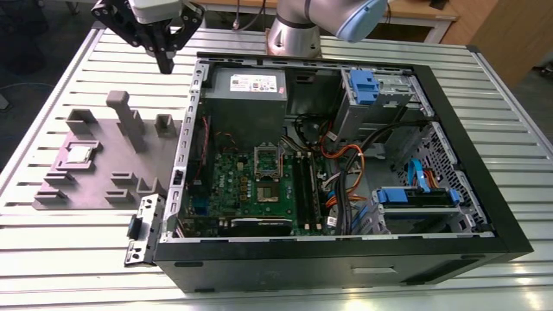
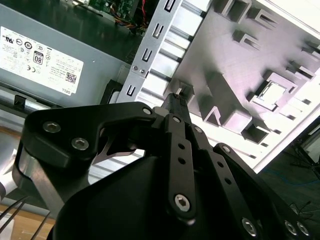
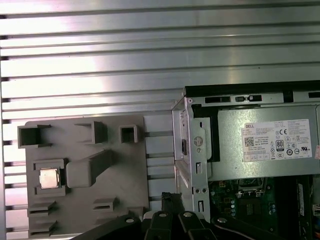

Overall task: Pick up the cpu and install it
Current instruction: 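Reach for the cpu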

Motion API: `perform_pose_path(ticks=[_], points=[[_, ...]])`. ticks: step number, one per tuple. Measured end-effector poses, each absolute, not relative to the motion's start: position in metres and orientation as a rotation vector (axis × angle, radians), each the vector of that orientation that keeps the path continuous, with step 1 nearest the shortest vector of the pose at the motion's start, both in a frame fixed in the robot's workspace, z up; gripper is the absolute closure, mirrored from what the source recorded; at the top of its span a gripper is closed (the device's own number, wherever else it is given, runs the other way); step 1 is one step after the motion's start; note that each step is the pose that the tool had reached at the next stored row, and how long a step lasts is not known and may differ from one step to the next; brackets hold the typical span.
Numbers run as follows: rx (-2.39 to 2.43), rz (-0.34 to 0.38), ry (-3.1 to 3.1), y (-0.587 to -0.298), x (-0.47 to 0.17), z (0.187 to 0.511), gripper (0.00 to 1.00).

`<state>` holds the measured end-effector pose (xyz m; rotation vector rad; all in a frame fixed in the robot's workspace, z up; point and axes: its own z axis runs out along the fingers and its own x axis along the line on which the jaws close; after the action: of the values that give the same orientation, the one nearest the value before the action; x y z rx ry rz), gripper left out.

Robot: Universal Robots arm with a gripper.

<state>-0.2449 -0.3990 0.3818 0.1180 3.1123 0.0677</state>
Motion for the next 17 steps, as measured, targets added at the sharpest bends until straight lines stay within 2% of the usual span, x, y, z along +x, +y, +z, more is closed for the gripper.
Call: perform_pose_path(ticks=[17], points=[[0.118, 0.068, 3.112, -0.399, -0.2488, 0.3786, 0.89]])
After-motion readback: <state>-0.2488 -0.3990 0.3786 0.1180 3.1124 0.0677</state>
